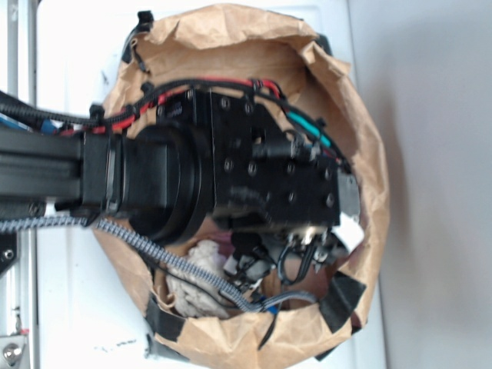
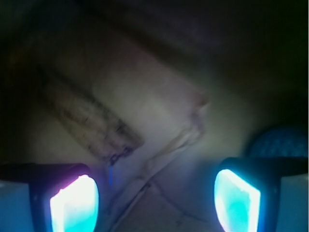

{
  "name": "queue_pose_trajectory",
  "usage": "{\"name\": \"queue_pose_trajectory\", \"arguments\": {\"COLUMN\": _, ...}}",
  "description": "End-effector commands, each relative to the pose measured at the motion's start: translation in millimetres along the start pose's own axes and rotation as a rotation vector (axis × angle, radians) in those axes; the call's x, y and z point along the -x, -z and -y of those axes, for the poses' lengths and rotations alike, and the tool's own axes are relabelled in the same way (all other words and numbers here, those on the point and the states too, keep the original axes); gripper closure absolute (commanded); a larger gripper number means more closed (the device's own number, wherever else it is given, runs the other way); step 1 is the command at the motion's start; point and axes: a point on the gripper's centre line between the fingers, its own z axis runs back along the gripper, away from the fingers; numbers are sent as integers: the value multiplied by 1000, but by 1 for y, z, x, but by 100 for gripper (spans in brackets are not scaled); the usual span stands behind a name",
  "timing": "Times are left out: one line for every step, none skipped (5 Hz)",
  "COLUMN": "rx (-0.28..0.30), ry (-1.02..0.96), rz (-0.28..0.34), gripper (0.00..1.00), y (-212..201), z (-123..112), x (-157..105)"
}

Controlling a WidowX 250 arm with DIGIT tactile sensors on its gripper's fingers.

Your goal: Grab the wood chip.

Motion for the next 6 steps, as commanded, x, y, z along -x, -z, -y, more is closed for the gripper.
{"name": "queue_pose_trajectory", "arguments": {"rx": -11, "ry": 162, "rz": 67, "gripper": 0, "y": 6, "z": -1, "x": -17}}
{"name": "queue_pose_trajectory", "arguments": {"rx": 40, "ry": 209, "rz": 65, "gripper": 0, "y": 10, "z": -7, "x": -21}}
{"name": "queue_pose_trajectory", "arguments": {"rx": 99, "ry": 259, "rz": 76, "gripper": 0, "y": 10, "z": -16, "x": -25}}
{"name": "queue_pose_trajectory", "arguments": {"rx": 108, "ry": 288, "rz": 83, "gripper": 0, "y": 4, "z": -18, "x": -25}}
{"name": "queue_pose_trajectory", "arguments": {"rx": 119, "ry": 311, "rz": 103, "gripper": 0, "y": -3, "z": -17, "x": -26}}
{"name": "queue_pose_trajectory", "arguments": {"rx": 120, "ry": 343, "rz": 113, "gripper": 0, "y": 6, "z": -14, "x": -24}}
